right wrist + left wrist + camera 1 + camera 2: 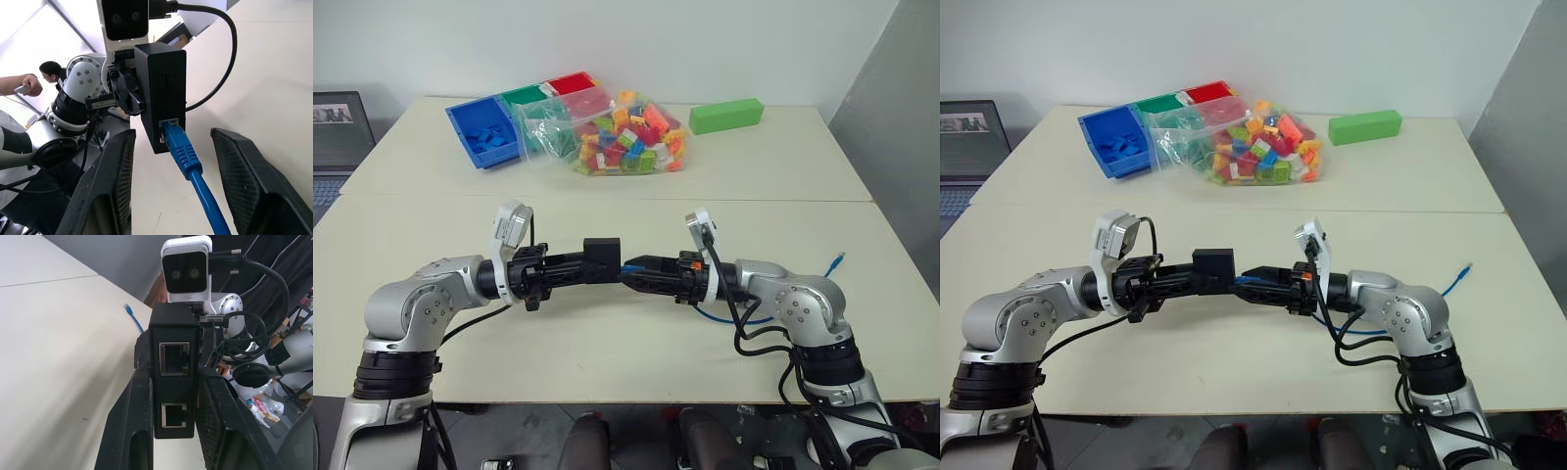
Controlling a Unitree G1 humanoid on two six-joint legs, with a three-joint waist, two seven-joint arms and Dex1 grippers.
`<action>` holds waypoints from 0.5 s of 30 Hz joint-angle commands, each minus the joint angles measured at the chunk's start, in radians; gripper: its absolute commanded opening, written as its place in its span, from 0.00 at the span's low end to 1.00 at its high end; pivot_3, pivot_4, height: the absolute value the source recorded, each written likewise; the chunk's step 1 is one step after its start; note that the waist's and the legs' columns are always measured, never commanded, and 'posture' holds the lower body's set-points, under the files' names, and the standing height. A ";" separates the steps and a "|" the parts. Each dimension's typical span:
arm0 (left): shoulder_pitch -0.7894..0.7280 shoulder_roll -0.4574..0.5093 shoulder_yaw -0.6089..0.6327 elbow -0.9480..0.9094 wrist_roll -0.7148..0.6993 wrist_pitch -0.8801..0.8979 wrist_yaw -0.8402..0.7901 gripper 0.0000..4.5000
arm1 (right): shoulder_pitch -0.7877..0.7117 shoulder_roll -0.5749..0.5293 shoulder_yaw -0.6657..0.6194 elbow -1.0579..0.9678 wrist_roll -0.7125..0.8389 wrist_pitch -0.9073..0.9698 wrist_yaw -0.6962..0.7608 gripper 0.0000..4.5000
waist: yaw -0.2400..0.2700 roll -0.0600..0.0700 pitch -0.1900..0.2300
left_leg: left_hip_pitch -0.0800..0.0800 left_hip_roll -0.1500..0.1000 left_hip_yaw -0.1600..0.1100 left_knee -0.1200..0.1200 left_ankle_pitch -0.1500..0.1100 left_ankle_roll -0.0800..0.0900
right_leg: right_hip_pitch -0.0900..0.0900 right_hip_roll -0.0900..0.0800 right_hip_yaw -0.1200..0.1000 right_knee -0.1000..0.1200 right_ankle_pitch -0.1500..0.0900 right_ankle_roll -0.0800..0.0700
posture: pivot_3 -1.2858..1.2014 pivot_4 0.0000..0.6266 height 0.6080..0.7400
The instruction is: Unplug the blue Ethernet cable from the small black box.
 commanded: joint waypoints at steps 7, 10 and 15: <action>-0.012 0.011 0.021 -0.006 -0.014 -0.011 -0.010 0.18 | -0.010 -0.013 -0.014 -0.014 0.022 0.003 0.025 0.11 | 0.000 0.000 0.000 | 0.000 0.000 0.000 0.000 0.000 0.000 | 0.000 0.000 0.000 0.000 0.000 0.000 | 0.52 0.24 1.00; -0.013 0.014 0.022 -0.001 -0.012 -0.012 -0.014 0.18 | -0.012 -0.019 -0.013 -0.014 0.026 0.006 0.035 0.02 | 0.000 0.000 0.000 | 0.000 0.000 0.000 0.000 0.000 0.000 | 0.000 0.000 0.000 0.000 0.000 0.000 | 0.52 0.24 1.00; -0.012 0.014 0.021 -0.001 -0.010 -0.012 -0.019 0.18 | -0.015 -0.022 -0.012 -0.012 0.030 0.009 0.041 0.02 | 0.000 0.000 0.000 | 0.000 0.000 0.000 0.000 0.000 0.000 | 0.000 0.000 0.000 0.000 0.000 0.000 | 0.52 0.24 1.00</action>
